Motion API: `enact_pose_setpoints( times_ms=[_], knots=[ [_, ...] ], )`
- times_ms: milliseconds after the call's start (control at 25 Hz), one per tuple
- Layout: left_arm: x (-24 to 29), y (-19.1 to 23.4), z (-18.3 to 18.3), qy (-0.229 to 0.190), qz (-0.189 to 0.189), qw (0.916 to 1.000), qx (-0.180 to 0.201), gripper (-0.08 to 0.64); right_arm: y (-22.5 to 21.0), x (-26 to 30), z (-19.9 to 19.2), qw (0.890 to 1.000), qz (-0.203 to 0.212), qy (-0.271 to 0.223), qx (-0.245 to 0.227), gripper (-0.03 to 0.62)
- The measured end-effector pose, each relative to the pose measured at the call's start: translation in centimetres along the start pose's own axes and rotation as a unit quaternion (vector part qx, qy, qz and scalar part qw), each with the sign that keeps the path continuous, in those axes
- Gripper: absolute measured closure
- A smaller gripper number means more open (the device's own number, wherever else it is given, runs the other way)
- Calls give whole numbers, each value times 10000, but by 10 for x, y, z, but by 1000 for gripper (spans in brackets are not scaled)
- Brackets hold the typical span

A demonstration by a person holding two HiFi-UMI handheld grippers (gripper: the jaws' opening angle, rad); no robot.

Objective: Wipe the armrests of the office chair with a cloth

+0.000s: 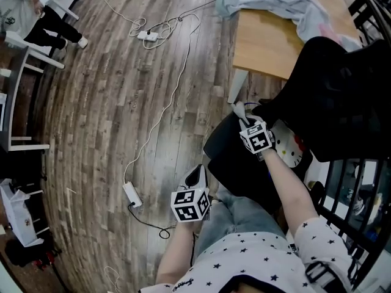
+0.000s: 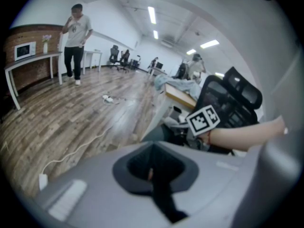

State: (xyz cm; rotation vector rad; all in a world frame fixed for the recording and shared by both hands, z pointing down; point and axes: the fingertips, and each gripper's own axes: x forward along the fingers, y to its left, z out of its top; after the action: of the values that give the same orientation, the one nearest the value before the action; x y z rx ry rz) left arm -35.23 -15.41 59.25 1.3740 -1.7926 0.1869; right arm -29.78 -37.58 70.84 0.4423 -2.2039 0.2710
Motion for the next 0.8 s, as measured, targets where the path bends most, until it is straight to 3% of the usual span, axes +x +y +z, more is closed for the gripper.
enact_pose_setpoints(
  times_ms=[800],
  knots=[
    [-6,7,-12,-42,101,9998,-160,557,4,9,-11,9998,-165,150,-2,566]
  ],
)
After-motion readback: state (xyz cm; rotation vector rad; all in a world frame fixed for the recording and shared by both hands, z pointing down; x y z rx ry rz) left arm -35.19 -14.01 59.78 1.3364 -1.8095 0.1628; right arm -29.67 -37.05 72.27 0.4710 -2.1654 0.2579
